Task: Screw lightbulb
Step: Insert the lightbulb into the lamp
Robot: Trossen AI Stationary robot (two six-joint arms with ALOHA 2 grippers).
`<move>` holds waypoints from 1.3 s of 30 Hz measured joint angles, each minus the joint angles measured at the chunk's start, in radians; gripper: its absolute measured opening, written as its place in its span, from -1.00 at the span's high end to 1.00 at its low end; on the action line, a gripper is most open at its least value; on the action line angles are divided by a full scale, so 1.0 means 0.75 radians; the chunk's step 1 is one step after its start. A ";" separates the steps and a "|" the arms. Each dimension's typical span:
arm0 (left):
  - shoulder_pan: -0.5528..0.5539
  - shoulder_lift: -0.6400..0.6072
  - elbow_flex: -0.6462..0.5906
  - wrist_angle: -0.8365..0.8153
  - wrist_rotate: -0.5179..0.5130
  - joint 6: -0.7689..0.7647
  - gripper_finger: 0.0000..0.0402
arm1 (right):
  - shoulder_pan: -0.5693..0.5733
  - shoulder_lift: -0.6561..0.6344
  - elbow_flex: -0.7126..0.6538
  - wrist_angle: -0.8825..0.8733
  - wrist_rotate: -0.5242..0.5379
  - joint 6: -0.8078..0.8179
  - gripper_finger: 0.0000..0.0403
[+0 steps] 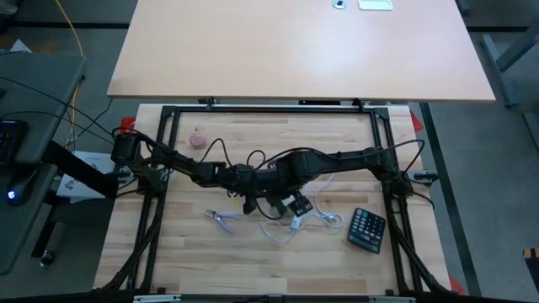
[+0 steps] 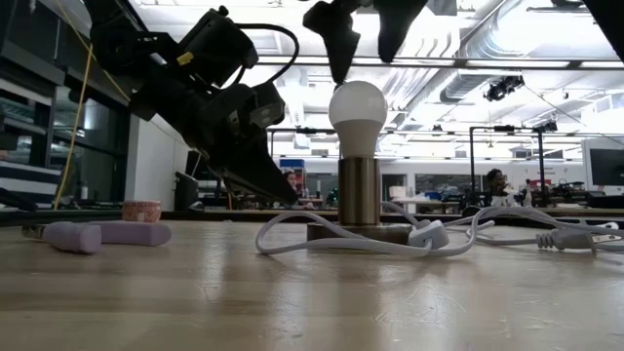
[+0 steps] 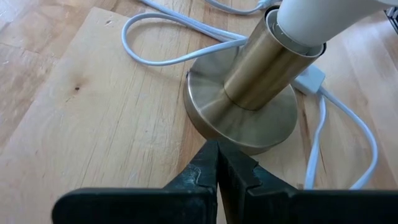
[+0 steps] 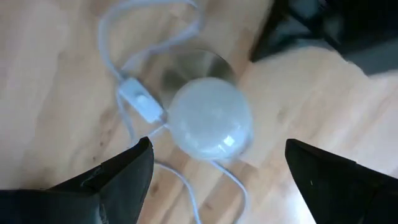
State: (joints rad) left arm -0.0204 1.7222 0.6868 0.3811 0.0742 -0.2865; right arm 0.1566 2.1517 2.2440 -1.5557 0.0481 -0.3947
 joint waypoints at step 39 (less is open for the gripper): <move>-0.002 0.000 0.000 -0.036 0.001 -0.045 1.00 | -0.032 0.083 -0.030 0.043 -0.074 -0.147 -0.75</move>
State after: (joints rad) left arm -0.0216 1.7223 0.6868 0.3542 0.0746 -0.3202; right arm 0.1326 2.2142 2.2212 -1.5231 -0.0078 -0.5053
